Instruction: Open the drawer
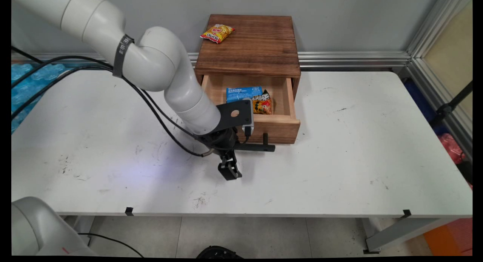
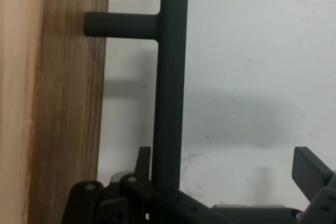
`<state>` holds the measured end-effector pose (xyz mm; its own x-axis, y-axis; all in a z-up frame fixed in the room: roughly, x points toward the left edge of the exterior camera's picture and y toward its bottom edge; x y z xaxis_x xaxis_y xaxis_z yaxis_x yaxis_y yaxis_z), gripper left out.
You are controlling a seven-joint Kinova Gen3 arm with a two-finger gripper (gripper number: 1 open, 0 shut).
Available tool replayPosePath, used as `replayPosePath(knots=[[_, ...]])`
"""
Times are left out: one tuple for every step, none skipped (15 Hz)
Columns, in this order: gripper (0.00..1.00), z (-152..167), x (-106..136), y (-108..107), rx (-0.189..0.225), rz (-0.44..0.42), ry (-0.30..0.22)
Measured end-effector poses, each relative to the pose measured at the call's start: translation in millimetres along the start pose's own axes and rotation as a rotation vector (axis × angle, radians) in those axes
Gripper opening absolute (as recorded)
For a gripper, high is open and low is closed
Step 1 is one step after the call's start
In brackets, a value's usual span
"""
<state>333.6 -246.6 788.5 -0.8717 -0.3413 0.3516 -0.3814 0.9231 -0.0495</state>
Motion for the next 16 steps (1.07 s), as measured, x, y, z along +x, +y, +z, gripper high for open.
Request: replayPosePath(knots=[[1.0,0,0,3,-0.004,0.002,0.0],[1.0,0,0,5,-0.007,0.003,0.0],[1.0,-1,0,8,-0.011,0.005,0.0],[1.0,-1,1,12,-0.017,0.007,0.0],[1.0,-2,1,16,-0.022,0.008,0.0],[1.0,-2,1,19,-0.028,0.009,0.0],[1.0,-3,1,22,-0.033,0.01,0.0],[1.0,-3,2,24,-0.036,0.011,0.0],[1.0,-3,2,27,-0.04,0.011,0.001],[1.0,-4,2,29,-0.043,0.011,0.0],[1.0,-4,2,32,-0.048,0.011,0.0],[1.0,-5,2,35,-0.052,0.011,0.0],[1.0,-5,3,37,-0.055,0.011,0.0],[1.0,-6,3,40,-0.059,0.012,0.0],[1.0,-6,3,42,-0.062,0.012,-0.001],[1.0,-7,3,44,-0.065,0.014,-0.001]])
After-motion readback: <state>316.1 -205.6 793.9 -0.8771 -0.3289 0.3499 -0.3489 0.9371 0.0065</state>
